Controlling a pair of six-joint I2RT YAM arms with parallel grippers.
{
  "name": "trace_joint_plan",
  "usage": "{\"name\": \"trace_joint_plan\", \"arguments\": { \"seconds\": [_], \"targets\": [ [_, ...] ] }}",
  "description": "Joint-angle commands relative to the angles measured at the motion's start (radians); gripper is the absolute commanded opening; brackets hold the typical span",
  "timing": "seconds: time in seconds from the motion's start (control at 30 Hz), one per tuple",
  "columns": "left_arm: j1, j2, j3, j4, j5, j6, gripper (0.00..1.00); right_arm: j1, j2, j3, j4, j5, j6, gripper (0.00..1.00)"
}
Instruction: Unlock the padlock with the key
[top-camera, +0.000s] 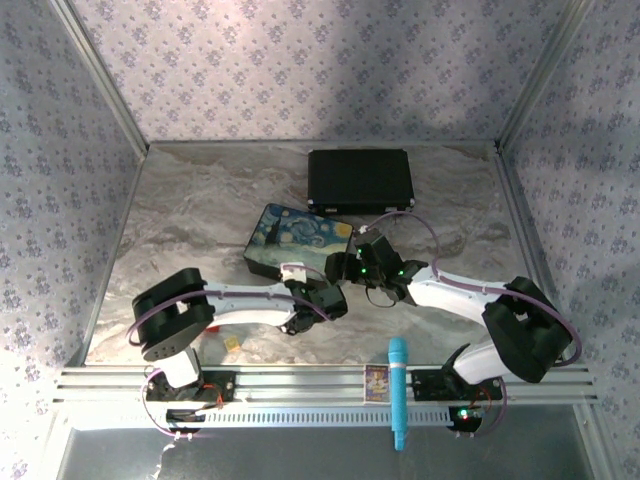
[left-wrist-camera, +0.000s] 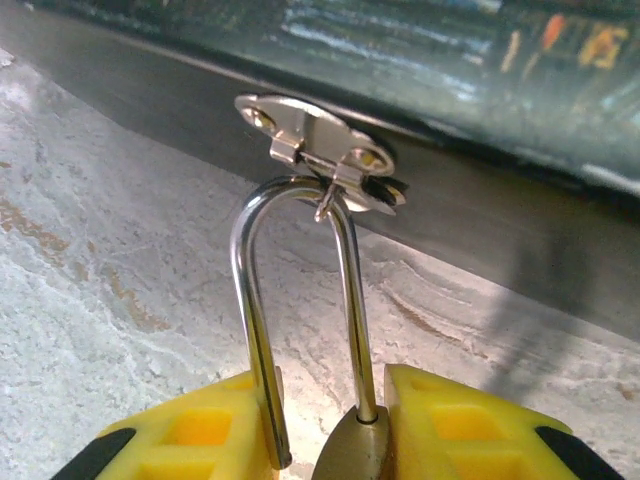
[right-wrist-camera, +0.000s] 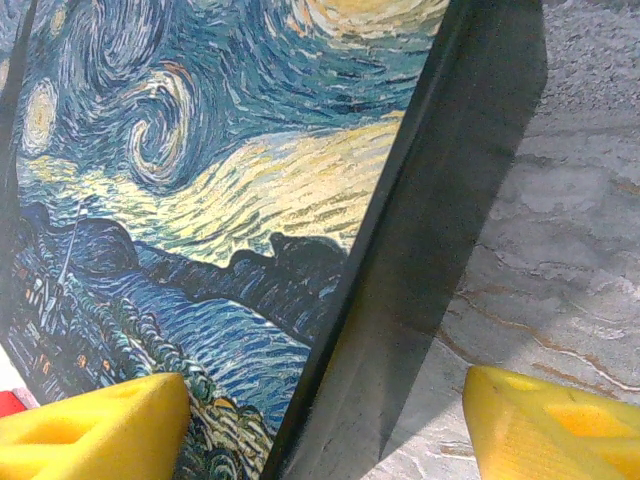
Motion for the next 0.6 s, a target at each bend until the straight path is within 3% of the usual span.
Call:
{"name": "trace_joint_plan", "arguments": {
  "seconds": [0.0,0.17,0.37,0.57],
  "targets": [
    [-0.054,0.019,-0.012,-0.156,0.007,0.027,0.28,-0.005,0.07,-0.057,-0.171,0.095,-0.019,0.74],
    [-0.098,0.028,0.025,-0.109,-0.011,0.096,0.26,-0.007,0.08,-0.058,-0.166,0.095,-0.019,0.74],
    [-0.1,0.115,0.106,-0.279,-0.026,0.036,0.31,-0.007,0.083,-0.056,-0.169,0.089,-0.022,0.74],
    [-0.102,0.024,0.014,-0.097,0.047,0.114,0.25,-0.01,0.098,-0.056,-0.159,0.085,-0.023,0.74]
  ]
}}
